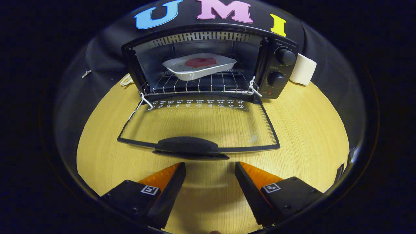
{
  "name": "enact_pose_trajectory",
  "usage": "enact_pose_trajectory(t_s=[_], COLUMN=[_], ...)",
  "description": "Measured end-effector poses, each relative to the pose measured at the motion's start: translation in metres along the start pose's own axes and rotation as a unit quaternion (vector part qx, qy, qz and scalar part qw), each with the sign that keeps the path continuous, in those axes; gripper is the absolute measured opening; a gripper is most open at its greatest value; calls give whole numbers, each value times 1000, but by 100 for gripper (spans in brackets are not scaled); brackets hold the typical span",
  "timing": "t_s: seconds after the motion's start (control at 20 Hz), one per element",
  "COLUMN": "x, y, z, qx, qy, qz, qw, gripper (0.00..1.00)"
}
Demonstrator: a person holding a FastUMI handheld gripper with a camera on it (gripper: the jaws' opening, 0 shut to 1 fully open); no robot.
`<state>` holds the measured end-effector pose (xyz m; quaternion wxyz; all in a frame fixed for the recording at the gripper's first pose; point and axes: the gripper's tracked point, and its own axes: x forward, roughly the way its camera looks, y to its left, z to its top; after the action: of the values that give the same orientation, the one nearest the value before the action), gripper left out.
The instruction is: Open the toaster oven, put the food inside, and close the toaster oven door.
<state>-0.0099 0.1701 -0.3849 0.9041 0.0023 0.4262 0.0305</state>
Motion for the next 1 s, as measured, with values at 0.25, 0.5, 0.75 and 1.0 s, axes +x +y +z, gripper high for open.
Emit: enact_pose_trajectory(t_s=[0.25,0.5,0.75,1.0], x=[0,-22,-54,-67], y=[1,4,5,5], z=[5,19,75,154], qx=[-27,-36,-17,-16], qy=[-10,-40,-102,-164], qz=[4,30,65,69], qw=[1000,998,993,984], gripper=[99,99,99,99])
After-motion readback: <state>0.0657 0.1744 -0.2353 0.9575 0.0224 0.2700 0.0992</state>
